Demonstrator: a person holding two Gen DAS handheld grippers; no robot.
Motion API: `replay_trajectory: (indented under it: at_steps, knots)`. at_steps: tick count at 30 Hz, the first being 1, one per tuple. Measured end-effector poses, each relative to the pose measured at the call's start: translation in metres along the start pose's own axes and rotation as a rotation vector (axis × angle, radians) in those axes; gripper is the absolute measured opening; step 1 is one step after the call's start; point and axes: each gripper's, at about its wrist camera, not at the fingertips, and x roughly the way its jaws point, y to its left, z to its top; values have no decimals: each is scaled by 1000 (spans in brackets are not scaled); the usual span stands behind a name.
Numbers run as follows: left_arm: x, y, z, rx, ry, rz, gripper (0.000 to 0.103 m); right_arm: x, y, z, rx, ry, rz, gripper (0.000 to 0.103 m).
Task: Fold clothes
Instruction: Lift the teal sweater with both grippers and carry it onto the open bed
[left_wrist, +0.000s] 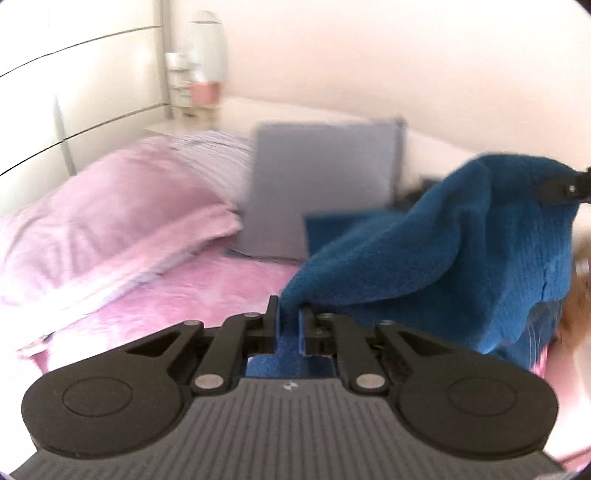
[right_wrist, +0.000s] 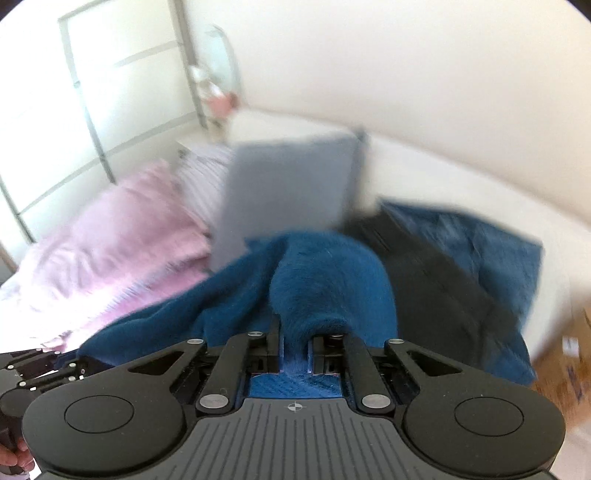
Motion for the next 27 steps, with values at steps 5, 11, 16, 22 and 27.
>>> replay_trajectory:
  at_steps: [5, 11, 16, 22, 27]
  knots:
    - [-71, 61, 3, -57, -122, 101, 6, -37, 77, 17, -81, -114, 95, 8]
    - [-173, 127, -17, -116, -223, 185, 6, -82, 149, 9, -86, -214, 232, 8]
    - [-253, 161, -58, -158, -234, 235, 6, -118, 201, -1, -66, -284, 351, 8]
    - [-348, 203, -107, -214, -242, 300, 6, -111, 284, -25, -176, -166, 480, 8]
    - [-381, 265, -142, -353, -170, 427, 17, -101, 355, -45, -282, -54, 585, 8]
